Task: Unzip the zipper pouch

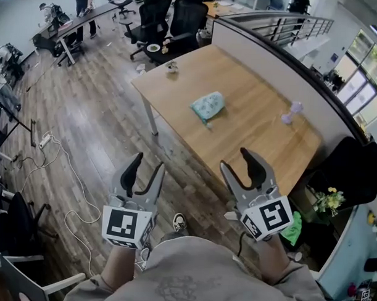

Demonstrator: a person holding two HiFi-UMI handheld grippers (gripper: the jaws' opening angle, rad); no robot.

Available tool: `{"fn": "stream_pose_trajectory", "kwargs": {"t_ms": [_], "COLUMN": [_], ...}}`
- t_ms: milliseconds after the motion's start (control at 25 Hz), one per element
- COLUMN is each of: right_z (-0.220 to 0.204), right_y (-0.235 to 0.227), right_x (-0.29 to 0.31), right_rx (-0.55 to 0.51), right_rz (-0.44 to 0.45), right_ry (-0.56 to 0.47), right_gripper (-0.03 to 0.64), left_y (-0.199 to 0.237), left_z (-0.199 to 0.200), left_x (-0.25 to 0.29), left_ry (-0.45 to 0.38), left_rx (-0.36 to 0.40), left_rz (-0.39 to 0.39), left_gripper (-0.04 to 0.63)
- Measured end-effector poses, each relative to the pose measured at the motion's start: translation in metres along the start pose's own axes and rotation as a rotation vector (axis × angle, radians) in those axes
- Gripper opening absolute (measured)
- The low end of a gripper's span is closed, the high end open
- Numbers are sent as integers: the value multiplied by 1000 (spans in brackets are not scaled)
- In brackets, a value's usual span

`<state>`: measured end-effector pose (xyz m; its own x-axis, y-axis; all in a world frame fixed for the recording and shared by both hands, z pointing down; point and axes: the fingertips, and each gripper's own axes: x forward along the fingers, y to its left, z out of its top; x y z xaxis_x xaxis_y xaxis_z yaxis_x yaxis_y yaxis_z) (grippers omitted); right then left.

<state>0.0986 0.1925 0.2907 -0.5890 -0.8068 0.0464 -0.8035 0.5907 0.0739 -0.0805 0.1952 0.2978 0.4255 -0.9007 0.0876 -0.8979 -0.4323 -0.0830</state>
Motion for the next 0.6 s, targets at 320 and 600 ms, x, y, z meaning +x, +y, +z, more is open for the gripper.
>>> {"fn": "stream_pose_trajectory", "kwargs": {"t_ms": [320,600], "right_z": [-7,-25], "right_y": [-10,-19], "right_x": [78,116], "right_rx": [-2,3], "right_rz": [-12,8], "right_ry": [23,92], "right_gripper": [215,215], "left_y": [58,85], "left_z": [-13,-23], "left_x": [49,83], "left_ry": [25,49], "left_rx": [8,-19], "left_rz": [-39,-41], "left_gripper": [198,198]}}
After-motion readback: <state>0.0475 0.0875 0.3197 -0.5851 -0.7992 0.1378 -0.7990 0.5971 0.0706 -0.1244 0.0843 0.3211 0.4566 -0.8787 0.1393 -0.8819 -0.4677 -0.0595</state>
